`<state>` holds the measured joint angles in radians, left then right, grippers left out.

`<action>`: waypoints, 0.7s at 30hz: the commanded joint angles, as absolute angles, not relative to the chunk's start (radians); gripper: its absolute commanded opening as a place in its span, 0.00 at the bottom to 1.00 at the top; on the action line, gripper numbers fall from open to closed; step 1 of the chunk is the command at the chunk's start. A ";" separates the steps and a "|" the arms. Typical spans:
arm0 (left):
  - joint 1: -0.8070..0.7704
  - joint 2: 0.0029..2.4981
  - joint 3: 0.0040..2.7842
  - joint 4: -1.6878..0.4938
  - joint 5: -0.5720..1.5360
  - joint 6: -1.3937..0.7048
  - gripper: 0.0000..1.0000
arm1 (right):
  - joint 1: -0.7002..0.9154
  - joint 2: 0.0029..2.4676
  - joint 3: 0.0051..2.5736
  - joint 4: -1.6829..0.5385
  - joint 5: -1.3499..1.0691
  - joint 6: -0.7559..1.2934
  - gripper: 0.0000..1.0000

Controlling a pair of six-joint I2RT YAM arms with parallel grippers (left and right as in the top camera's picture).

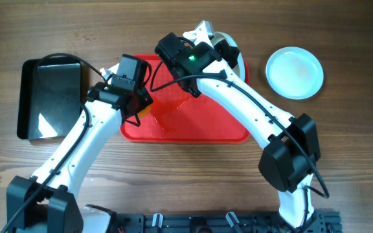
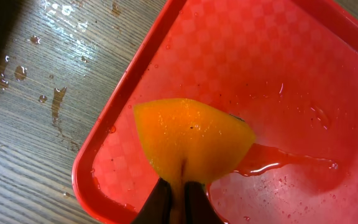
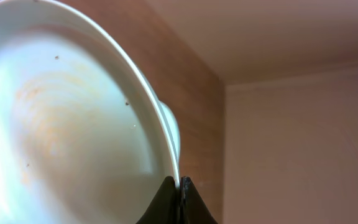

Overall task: Clean dirty plates on tray and stack at the side
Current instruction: 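Lift the plate with the right gripper and stack it on the plate pile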

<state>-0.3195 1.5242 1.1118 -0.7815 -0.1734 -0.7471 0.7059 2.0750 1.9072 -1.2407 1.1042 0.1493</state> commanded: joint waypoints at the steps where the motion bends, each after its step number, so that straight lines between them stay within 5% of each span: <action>1: -0.319 1.528 1.113 -0.775 -0.168 -0.764 0.04 | 0.707 2.011 1.934 -1.252 1.080 0.202 0.04; 3: -0.319 1.528 1.113 -0.775 -0.168 -0.764 0.04 | 0.707 1.982 1.934 -1.255 1.078 0.287 0.04; 5: -0.319 1.528 1.113 -0.775 -0.168 -0.764 0.04 | 0.706 1.955 1.934 -1.225 0.920 0.103 0.04; 9: -0.319 1.528 1.113 -0.772 -0.168 -0.764 0.04 | 0.706 1.905 1.934 -1.224 0.913 0.189 0.04; 12: -0.319 1.528 1.113 -0.772 -0.168 -0.764 0.04 | 0.702 1.898 1.934 -1.216 0.776 0.057 0.04; 21: -0.319 1.528 1.113 -0.775 -0.169 -0.764 0.04 | 0.575 1.892 1.934 -1.248 0.791 0.252 0.04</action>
<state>-0.3195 1.5242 1.1118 -0.7784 -0.1730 -0.7471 0.6518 1.9091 1.9156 -1.2400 0.8219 0.1486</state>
